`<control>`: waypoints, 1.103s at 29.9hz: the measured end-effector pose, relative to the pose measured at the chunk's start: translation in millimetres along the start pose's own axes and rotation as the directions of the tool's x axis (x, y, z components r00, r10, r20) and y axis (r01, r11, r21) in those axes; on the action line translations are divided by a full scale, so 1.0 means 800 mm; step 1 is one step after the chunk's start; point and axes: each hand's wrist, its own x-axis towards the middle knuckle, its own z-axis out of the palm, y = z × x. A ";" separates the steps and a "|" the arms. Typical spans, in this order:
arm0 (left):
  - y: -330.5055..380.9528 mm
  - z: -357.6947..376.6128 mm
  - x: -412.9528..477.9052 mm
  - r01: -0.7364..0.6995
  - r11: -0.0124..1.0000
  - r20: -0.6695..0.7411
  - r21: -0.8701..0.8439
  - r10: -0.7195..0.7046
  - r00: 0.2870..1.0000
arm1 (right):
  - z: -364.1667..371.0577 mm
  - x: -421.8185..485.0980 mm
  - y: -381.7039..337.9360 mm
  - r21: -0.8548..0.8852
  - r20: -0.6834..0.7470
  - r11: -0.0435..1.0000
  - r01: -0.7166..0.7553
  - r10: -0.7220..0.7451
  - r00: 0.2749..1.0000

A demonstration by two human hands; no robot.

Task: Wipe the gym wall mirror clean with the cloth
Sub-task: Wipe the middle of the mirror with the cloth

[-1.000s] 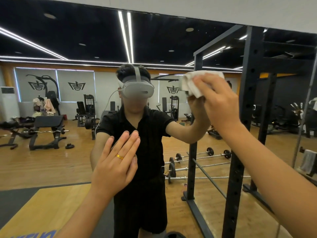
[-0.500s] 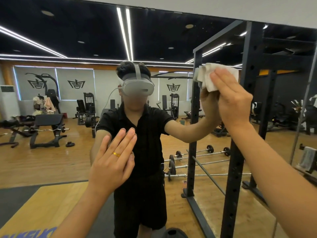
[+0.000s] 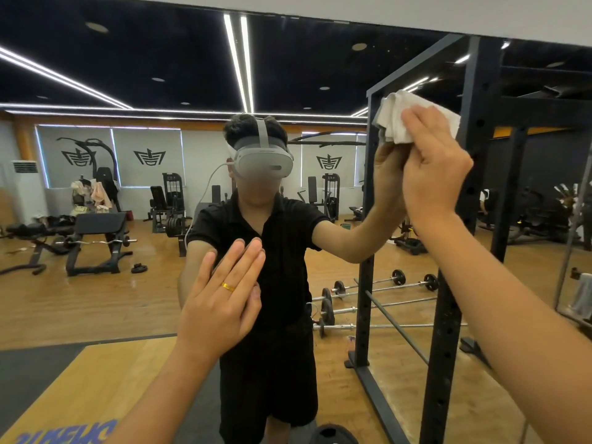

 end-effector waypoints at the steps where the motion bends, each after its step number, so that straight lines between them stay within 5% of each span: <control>1: 0.000 0.000 0.000 -0.003 1.000 -0.001 -0.001 0.003 1.000 | 0.008 0.000 -0.014 0.033 -0.004 0.999 -0.030 0.030 1.000; 9: 0.000 -0.001 0.001 -0.004 1.000 -0.005 0.003 0.004 1.000 | -0.025 -0.030 0.034 -0.050 0.145 0.930 0.364 -0.353 0.924; 18: -0.001 -0.002 0.001 -0.006 1.000 -0.006 0.010 0.006 1.000 | -0.043 -0.022 0.072 -0.102 0.087 0.989 0.110 -0.101 0.991; 33: 0.002 -0.002 0.003 -0.010 0.999 -0.026 0.032 0.011 1.000 | -0.060 -0.081 0.062 -0.020 0.229 0.994 0.105 -0.097 0.969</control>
